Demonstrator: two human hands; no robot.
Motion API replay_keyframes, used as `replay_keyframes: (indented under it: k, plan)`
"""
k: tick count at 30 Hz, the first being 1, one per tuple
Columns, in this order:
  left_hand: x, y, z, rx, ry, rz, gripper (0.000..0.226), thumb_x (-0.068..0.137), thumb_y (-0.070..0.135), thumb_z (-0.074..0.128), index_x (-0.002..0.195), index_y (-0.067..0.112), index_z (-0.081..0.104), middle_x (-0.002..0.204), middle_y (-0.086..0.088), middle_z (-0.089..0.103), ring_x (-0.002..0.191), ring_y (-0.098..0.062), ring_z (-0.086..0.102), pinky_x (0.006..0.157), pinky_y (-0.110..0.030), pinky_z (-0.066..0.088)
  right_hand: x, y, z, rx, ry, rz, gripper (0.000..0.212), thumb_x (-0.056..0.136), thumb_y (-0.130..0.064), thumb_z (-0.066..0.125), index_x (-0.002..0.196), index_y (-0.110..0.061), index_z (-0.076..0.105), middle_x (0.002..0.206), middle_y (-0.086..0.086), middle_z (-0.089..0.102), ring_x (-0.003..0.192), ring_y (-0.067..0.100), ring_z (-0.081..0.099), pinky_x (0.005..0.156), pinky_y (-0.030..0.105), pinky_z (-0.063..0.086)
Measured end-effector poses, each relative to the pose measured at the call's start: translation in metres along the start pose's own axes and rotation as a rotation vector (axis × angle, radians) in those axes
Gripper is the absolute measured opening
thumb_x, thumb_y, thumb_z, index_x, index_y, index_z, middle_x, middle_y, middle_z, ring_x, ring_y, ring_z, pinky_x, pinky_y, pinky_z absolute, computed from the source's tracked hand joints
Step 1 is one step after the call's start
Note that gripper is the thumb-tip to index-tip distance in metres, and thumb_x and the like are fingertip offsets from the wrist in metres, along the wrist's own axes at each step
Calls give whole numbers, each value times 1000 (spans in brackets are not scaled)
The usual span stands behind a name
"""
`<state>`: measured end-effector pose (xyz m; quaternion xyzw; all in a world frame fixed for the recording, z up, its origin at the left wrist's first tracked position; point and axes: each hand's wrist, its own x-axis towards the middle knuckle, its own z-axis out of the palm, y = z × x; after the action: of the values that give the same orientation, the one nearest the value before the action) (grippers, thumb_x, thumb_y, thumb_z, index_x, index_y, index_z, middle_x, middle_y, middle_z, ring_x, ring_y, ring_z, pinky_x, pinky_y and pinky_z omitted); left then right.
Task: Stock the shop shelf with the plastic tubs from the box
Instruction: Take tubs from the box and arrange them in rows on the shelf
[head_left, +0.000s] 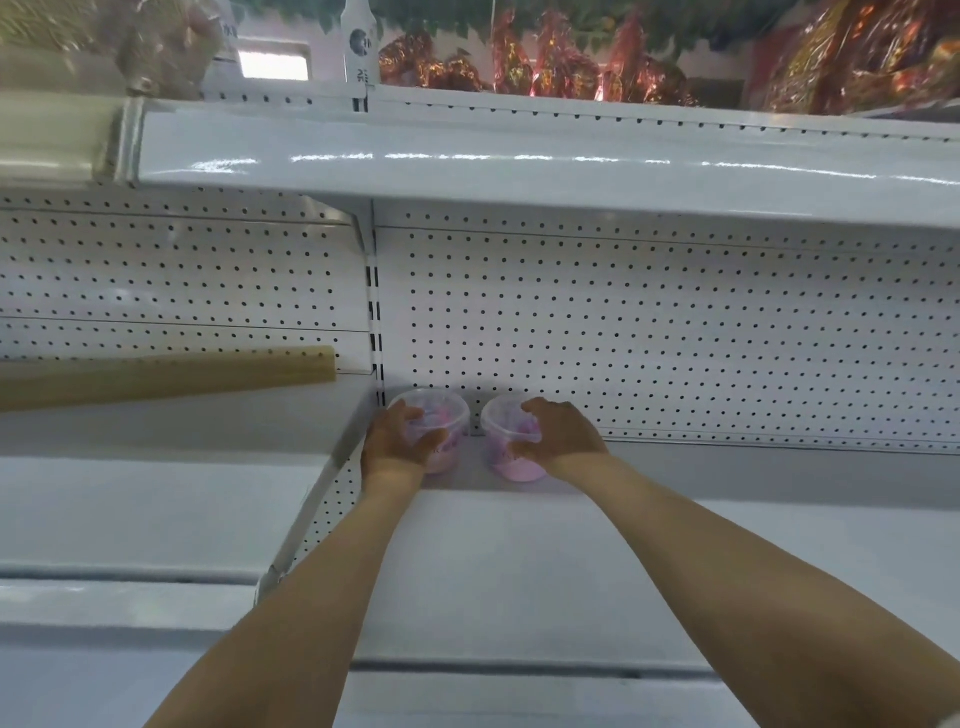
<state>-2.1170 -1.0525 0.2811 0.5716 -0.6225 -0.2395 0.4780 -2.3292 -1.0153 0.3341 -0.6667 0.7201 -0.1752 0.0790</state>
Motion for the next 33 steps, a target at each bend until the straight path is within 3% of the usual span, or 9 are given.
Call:
replay_keyframes:
  k: [4, 8, 11, 14, 16, 19, 25, 29, 33]
  plan:
    - [12, 2, 3, 61, 33, -15, 35, 76, 29, 77, 106, 18, 65, 112, 2, 64, 104, -21, 59, 76, -26, 40, 10, -2, 2, -14, -14, -27, 66, 83, -40, 69, 141, -21, 44, 128, 7, 59, 117, 26, 55, 89, 35, 47]
    - [14, 4, 1, 196, 31, 12, 35, 80, 36, 73, 111, 21, 64, 117, 3, 61, 106, -21, 58, 78, -25, 38, 11, -5, 3, -53, -23, -42, 63, 88, -41, 65, 142, -20, 43, 133, 8, 57, 118, 28, 55, 92, 36, 47]
    - [13, 13, -1, 385, 23, 25, 37, 83, 46, 65, 112, 22, 64, 110, -1, 63, 96, -21, 60, 83, -31, 47, 2, -5, 0, -111, -40, -58, 67, 89, -45, 64, 145, -19, 38, 140, 8, 51, 129, 27, 47, 98, 39, 44]
    - [9, 29, 2, 545, 1, 48, 45, 79, 52, 61, 116, 26, 60, 124, -4, 58, 116, -25, 53, 97, -40, 44, -14, 2, -16, -161, -4, -68, 70, 88, -45, 66, 146, -18, 37, 145, 6, 46, 135, 24, 40, 103, 40, 42]
    - [0, 51, 5, 532, -77, 39, 58, 80, 52, 63, 132, 29, 50, 148, -2, 40, 138, -25, 34, 110, -41, 34, -27, 12, -35, -173, 24, -60, 69, 90, -45, 65, 147, -20, 36, 147, 4, 44, 139, 22, 35, 105, 40, 40]
    - [-28, 94, 15, 477, -163, 45, 67, 84, 42, 66, 143, 28, 38, 159, 1, 21, 145, -22, 19, 112, -37, 28, -56, 37, -67, -181, 76, -41, 67, 94, -48, 57, 150, -19, 33, 151, 5, 40, 143, 22, 29, 108, 41, 39]
    - [-118, 178, 59, 194, -175, 186, 69, 77, 39, 75, 138, 21, 46, 141, -11, 44, 129, -29, 40, 101, -44, 44, -160, 109, -136, -141, 227, 25, 68, 95, -52, 53, 148, -14, 36, 147, 13, 40, 137, 31, 35, 106, 42, 39]
    - [-203, 246, 96, 127, -260, 277, 64, 84, 46, 67, 138, 18, 47, 141, -10, 43, 130, -28, 40, 103, -39, 38, -256, 166, -186, -96, 262, 140, 70, 95, -56, 49, 150, -15, 34, 150, 14, 34, 135, 32, 39, 106, 41, 36]
    - [-293, 303, 138, 63, -399, 314, 64, 84, 54, 62, 136, 18, 48, 138, -11, 47, 122, -29, 49, 98, -36, 44, -363, 226, -230, -110, 292, 283, 70, 95, -59, 47, 150, -18, 32, 150, 14, 34, 134, 34, 41, 105, 42, 37]
